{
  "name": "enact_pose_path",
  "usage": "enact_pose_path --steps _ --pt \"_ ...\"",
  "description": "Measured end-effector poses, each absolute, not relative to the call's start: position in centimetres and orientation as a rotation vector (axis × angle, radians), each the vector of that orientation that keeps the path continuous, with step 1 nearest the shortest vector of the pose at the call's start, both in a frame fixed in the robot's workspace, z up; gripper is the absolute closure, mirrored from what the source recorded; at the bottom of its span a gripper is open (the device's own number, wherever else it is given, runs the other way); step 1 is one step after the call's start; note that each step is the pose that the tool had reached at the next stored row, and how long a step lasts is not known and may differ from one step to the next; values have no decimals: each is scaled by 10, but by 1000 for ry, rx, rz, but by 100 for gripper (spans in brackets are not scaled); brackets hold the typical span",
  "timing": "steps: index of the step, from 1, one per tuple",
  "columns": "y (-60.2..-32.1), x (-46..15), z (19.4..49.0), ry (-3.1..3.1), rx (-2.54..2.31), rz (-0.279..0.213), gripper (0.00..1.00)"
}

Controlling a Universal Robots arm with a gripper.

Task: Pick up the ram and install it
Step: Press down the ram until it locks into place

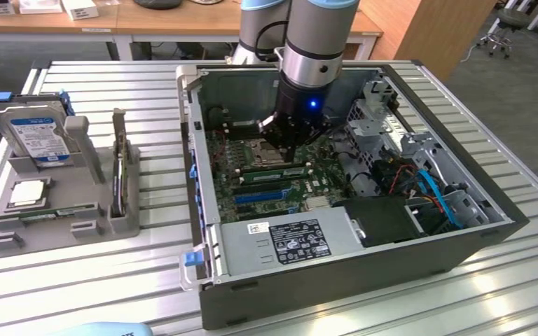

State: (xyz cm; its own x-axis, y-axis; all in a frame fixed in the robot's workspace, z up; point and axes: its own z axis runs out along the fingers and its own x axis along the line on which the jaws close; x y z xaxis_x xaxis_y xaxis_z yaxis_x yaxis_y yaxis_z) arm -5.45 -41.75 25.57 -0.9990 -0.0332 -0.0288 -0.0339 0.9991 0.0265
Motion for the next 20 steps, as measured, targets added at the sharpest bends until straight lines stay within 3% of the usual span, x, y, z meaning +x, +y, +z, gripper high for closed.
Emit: enact_pose_path --steps 20 --pt "-417 -54 256 3124 -35 42 90"
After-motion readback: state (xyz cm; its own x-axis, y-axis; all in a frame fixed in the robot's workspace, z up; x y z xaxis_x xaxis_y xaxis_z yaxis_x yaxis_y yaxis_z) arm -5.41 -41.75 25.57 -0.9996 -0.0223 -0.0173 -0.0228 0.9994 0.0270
